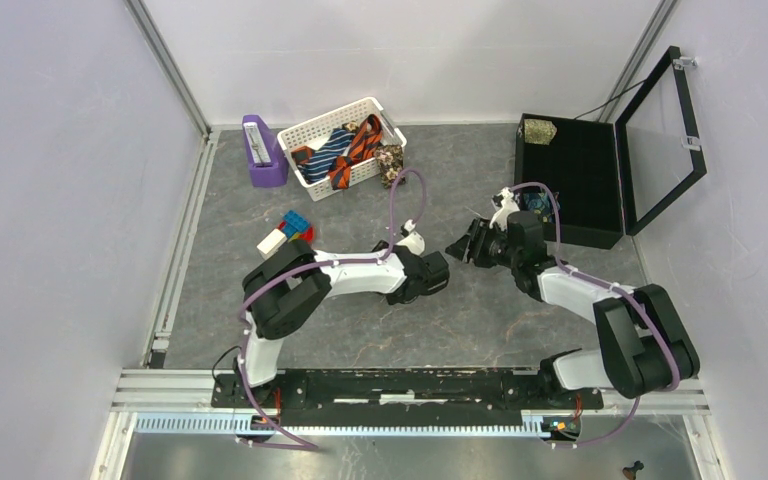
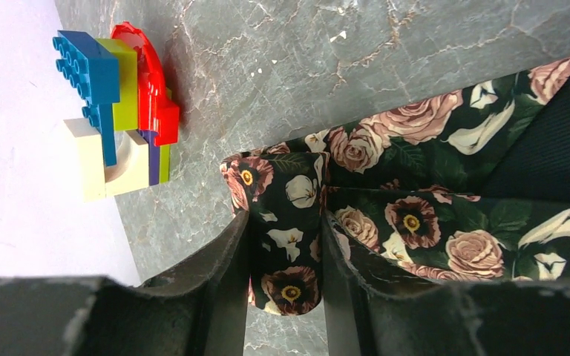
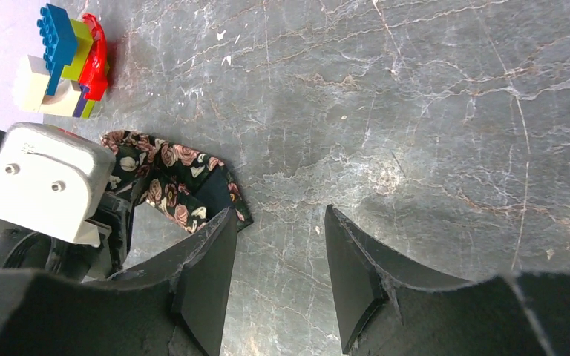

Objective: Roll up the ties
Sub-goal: Roll the tie at the center of the board.

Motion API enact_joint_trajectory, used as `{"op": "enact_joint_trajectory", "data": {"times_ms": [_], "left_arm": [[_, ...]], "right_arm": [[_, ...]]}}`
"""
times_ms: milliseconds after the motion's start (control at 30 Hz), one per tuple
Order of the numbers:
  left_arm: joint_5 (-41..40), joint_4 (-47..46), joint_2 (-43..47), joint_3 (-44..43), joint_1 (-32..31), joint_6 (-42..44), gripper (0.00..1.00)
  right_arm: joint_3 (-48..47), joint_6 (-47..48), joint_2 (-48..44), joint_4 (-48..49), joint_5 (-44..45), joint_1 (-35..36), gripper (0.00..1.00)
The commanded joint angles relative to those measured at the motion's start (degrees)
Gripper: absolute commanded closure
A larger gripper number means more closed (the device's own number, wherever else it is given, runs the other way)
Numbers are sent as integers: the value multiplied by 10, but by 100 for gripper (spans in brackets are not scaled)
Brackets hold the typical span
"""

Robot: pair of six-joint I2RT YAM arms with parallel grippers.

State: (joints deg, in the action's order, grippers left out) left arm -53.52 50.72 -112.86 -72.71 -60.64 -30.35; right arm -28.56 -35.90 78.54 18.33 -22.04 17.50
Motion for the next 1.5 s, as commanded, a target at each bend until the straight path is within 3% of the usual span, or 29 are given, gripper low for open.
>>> {"op": "enact_joint_trajectory", "data": {"times_ms": [0, 267, 467, 800, 1033, 1267, 1367, 1467], "left_arm": [[26, -8, -18, -22, -10, -13, 54], [77, -48, 2, -15, -14, 0, 33], [131, -96, 42, -2, -13, 17, 23], [178, -127, 91, 5, -12, 18, 19], [217, -161, 198, 45, -3, 18, 17], [330, -247, 347, 164, 69, 25, 14], [359, -286, 421, 230, 114, 22, 6], [459, -350, 494, 313, 196, 11, 0]], "right_arm": [[5, 14, -23, 4, -9, -7, 46], [5, 14, -31, 0, -9, -12, 45], [1, 14, -33, -4, -12, -12, 45], [-5, 14, -28, -9, -9, -11, 45], [-17, 13, -29, -20, -5, -6, 45], [-40, 8, -30, -33, 13, 30, 45], [-56, 4, -25, -36, 25, 58, 45], [-75, -1, -13, -40, 42, 98, 45]]}}
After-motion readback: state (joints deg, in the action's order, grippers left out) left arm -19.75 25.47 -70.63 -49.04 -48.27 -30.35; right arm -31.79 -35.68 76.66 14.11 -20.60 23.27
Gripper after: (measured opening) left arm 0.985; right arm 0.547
